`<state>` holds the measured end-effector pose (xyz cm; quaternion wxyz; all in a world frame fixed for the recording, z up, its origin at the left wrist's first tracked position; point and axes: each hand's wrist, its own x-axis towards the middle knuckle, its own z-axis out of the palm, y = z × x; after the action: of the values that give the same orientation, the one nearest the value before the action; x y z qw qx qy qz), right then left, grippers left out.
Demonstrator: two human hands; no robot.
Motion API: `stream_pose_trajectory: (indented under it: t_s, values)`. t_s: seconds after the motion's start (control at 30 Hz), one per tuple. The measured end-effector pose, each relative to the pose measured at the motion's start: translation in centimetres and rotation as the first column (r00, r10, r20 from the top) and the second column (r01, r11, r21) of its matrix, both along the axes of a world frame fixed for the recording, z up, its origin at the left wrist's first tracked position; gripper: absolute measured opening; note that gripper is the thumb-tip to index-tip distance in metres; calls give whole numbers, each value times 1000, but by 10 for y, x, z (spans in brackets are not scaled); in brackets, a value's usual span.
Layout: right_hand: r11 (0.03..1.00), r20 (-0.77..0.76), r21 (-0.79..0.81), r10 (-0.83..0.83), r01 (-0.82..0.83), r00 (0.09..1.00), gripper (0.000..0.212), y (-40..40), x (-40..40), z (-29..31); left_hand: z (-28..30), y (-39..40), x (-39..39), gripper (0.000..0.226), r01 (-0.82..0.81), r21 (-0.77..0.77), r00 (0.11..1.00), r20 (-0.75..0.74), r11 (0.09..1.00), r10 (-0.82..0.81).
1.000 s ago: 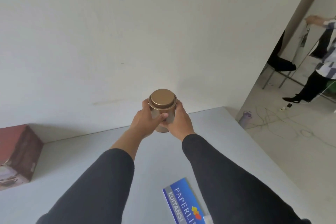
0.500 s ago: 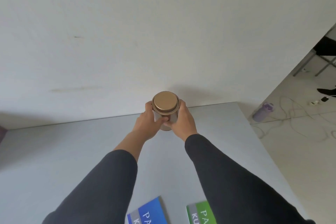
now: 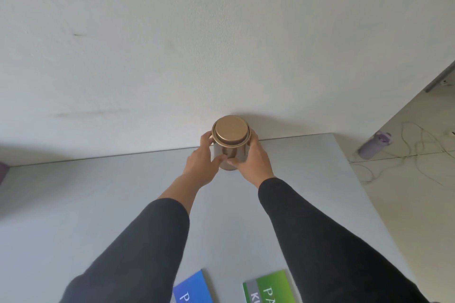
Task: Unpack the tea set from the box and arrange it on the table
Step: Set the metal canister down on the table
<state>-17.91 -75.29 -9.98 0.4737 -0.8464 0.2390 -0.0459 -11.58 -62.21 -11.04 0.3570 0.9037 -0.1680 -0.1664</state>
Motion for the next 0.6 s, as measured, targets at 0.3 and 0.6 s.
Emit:
stream_pose_trajectory:
  t_s: [0.3, 0.6]
  values:
    - [992, -372, 55, -83, 111, 924, 62, 32, -23, 23, 15, 54, -17, 76, -100, 275, 995, 51, 956, 90]
    - [996, -235, 27, -73, 82, 969, 76, 147, -42, 97, 92, 168, -33, 71, -96, 181, 982, 176, 979, 64]
